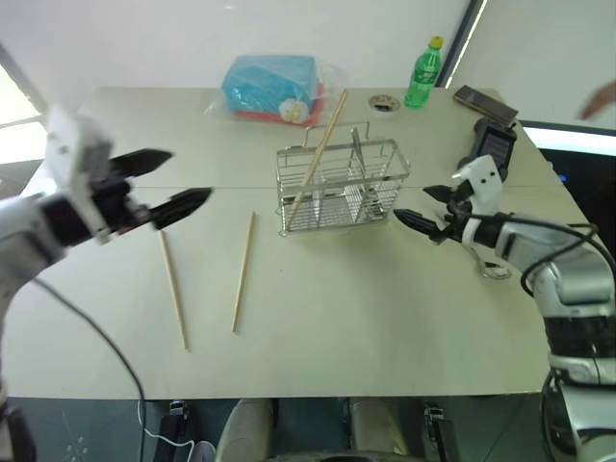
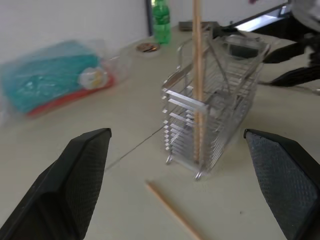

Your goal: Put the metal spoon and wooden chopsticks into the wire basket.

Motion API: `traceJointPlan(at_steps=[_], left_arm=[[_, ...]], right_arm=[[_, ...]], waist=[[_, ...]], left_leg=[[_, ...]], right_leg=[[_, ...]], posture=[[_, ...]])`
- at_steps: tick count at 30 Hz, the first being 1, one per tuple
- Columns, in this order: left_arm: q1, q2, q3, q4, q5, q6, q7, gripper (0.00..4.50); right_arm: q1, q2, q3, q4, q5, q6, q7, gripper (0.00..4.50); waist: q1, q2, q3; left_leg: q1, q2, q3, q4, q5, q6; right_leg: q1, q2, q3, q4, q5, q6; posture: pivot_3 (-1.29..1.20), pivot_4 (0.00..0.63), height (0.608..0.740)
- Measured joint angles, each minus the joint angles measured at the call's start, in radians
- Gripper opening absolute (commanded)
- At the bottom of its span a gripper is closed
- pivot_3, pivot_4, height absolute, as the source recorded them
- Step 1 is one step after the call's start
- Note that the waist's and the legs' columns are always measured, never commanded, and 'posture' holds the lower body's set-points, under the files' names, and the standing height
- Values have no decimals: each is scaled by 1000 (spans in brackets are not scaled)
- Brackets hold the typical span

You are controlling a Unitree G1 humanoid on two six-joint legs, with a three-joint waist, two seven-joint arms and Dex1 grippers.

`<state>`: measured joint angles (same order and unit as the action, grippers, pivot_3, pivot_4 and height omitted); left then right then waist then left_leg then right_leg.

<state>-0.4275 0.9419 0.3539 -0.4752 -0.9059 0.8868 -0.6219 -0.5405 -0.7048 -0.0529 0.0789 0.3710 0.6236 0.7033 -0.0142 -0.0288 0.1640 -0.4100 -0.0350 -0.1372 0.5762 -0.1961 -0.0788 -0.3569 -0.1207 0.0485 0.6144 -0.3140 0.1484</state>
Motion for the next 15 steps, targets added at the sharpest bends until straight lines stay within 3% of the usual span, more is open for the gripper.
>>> traceJointPlan(at_steps=[6,15], left_arm=[[-147,-96,-145,8,-15,24,18,4500],[-129,-116,-150,-19,-55,50,42,4500]], right_arm=[[-133,-14,25,336,-114,-28,-22,4451],[-167,-39,27,534,-181,-19,8,4451]], waist=[[-6,0,0],[-6,1,1]], left_leg=[[1,0,0,0,1,0],[1,1,1,3,2,-2]], right_leg=[[0,0,0,1,1,4],[1,1,0,2,3,7]], posture=[[0,150,713],[0,150,713]])
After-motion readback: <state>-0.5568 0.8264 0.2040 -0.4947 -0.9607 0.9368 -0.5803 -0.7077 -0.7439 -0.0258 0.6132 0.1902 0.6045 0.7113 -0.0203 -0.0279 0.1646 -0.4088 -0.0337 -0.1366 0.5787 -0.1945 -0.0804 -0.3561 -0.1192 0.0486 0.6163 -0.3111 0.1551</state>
